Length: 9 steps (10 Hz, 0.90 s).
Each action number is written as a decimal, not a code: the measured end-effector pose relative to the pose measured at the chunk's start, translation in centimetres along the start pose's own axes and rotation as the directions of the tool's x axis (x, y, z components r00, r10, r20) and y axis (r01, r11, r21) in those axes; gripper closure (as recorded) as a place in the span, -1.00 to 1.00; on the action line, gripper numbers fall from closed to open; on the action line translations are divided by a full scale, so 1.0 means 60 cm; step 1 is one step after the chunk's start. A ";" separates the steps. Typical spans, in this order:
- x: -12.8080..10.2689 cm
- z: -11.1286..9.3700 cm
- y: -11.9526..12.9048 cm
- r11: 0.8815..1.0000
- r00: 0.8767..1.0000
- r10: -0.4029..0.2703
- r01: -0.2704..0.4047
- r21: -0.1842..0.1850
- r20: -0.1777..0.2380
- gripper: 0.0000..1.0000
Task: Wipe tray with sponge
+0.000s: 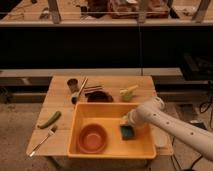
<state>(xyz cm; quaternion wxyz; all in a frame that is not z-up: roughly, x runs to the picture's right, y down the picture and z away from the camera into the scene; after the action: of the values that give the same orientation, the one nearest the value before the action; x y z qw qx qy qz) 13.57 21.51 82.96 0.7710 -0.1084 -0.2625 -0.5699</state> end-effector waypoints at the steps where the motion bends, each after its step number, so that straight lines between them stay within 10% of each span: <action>1: -0.021 -0.005 0.004 1.000 1.000 0.012 -0.013 0.003 0.012 1.00; 9: -0.127 -0.017 -0.048 0.999 0.997 -0.027 0.023 0.047 0.076 1.00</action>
<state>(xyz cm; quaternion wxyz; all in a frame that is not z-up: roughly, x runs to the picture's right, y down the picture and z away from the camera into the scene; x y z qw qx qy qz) 9.56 26.35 77.72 0.7554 -0.1093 -0.3065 -0.5688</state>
